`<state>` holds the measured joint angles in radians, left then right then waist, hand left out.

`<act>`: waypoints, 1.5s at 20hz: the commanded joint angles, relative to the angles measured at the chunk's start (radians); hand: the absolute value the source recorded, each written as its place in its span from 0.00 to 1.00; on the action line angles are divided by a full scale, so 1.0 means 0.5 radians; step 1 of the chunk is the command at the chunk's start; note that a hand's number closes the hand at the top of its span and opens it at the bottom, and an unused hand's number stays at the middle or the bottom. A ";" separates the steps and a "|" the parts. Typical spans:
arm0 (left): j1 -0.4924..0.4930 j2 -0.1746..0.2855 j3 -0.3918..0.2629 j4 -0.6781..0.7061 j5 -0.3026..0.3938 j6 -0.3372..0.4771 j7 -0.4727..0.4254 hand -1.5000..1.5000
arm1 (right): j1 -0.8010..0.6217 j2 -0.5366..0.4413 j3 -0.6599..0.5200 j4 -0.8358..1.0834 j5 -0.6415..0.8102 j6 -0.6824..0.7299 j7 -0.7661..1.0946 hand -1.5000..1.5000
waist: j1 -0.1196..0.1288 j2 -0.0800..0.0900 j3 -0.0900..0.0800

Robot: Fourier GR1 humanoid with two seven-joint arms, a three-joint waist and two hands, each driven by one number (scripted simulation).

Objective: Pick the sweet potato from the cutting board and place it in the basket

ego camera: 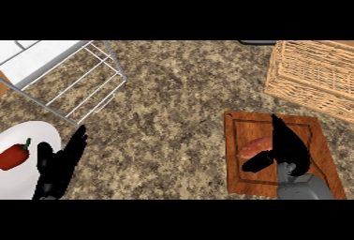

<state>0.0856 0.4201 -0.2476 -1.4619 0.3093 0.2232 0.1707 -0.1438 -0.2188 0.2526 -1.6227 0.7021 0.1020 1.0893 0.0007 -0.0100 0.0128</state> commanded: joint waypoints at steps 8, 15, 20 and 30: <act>0.064 -0.024 0.034 0.109 0.007 -0.061 0.141 0.50 | 0.048 -0.011 0.098 0.027 0.203 0.095 0.014 1.00 | -0.004 0.018 -0.026; 0.066 -0.055 0.058 0.052 -0.009 -0.079 0.177 0.50 | -0.036 -0.027 0.045 0.075 0.252 0.168 0.001 1.00 | 0.002 0.019 -0.026; 0.032 -0.098 0.038 0.168 -0.064 -0.098 0.081 0.50 | -0.430 0.148 0.250 0.463 0.398 0.180 -0.160 1.00 | 0.054 0.035 -0.026; 0.085 -0.089 0.072 0.179 -0.094 -0.101 0.060 0.50 | -0.952 0.432 0.109 0.671 0.563 -0.316 -0.232 1.00 | 0.029 0.029 -0.025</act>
<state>0.0695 0.3817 -0.2019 -1.4540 0.2675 0.1734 0.1848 -0.5767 -0.0427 0.3633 -1.2517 0.9777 0.0925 0.9689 0.0238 -0.0033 0.0134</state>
